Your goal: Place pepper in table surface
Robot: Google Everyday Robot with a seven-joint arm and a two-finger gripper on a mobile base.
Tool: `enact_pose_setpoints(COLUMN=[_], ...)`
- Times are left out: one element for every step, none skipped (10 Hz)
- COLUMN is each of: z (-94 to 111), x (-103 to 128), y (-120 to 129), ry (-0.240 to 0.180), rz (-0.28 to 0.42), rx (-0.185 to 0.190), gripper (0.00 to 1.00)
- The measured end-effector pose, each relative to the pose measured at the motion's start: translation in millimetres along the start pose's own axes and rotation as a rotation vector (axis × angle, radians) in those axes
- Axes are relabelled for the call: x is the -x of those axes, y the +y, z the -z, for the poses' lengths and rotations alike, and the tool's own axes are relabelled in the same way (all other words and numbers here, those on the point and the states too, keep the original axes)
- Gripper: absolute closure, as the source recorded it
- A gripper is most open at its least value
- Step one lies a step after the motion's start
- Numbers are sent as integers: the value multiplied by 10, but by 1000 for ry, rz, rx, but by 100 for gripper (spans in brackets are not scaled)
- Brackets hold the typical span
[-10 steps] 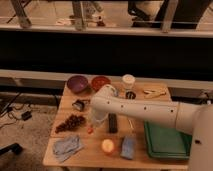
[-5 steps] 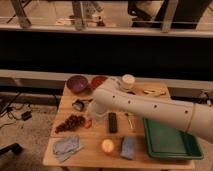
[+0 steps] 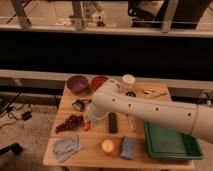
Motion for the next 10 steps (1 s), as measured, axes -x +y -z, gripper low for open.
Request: enact_pose_setpoints(z=[-35, -83, -149, -200, -266, -337, -394, -440, -510, -601], x=[19, 35, 42, 34, 15, -16, -46, -71, -95, -129], y=[16, 28, 41, 56, 74, 93, 113, 128, 141, 157], ry=[1, 3, 5, 7, 11, 16, 22, 28, 34, 42], rz=[7, 13, 19, 19, 18, 14, 10, 7, 8, 8], rx=[5, 12, 22, 29, 35, 41, 44, 48, 53, 61], gripper=[97, 97, 97, 97, 97, 97, 97, 97, 97, 97])
